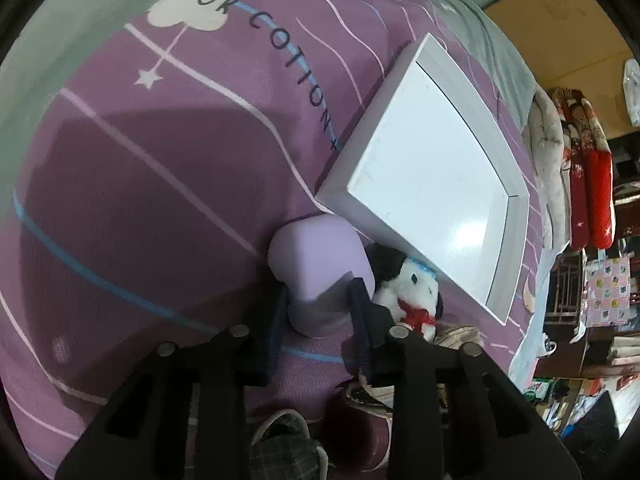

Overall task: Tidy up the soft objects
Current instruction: 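Grasp the lavender heart pillow with left tool while right tool grasps the plaid bag, then place the lavender pillow in the box with left tool while right tool places plaid bag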

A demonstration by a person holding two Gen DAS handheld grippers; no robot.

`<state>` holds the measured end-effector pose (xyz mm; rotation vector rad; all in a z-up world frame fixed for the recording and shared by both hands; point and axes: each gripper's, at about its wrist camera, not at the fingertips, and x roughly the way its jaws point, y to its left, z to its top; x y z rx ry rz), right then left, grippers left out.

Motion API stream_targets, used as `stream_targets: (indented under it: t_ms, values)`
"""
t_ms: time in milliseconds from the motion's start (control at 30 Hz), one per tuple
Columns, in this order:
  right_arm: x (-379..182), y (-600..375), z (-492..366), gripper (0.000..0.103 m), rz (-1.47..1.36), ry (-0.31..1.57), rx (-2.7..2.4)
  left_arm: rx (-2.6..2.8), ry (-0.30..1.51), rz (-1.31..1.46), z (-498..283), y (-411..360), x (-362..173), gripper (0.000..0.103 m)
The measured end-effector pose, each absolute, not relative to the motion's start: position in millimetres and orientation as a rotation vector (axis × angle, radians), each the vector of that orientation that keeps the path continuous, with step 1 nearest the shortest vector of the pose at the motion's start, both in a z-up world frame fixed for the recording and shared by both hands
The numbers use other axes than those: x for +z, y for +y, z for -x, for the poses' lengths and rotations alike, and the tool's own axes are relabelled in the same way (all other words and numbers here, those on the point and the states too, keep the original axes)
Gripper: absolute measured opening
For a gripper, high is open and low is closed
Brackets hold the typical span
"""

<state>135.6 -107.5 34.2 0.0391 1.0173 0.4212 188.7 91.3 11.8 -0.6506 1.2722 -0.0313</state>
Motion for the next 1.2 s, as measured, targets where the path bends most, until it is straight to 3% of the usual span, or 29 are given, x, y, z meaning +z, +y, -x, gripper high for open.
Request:
stream_targets:
  t_ms: [67, 233, 567, 800, 1200]
  values:
    - [32, -110, -141, 0.046, -0.078, 1.040, 0.443, -0.031, 1.264, 0.657, -186, 94, 14, 0.025]
    - [33, -112, -144, 0.038, -0.107, 1.055, 0.443, -0.043, 1.235, 0.675, -179, 100, 24, 0.020]
    - [56, -137, -138, 0.035, -0.200, 1.030, 0.422, -0.072, 1.125, 0.659, -164, 108, 58, 0.018]
    - [85, -164, -136, 0.035, -0.332, 0.889, 0.361, -0.120, 1.051, 0.613, -165, 96, 70, 0.018]
    - [134, -170, -162, 0.036, -0.305, 0.903, 0.252, -0.194, 1.066, 0.490, -189, 51, 129, 0.018]
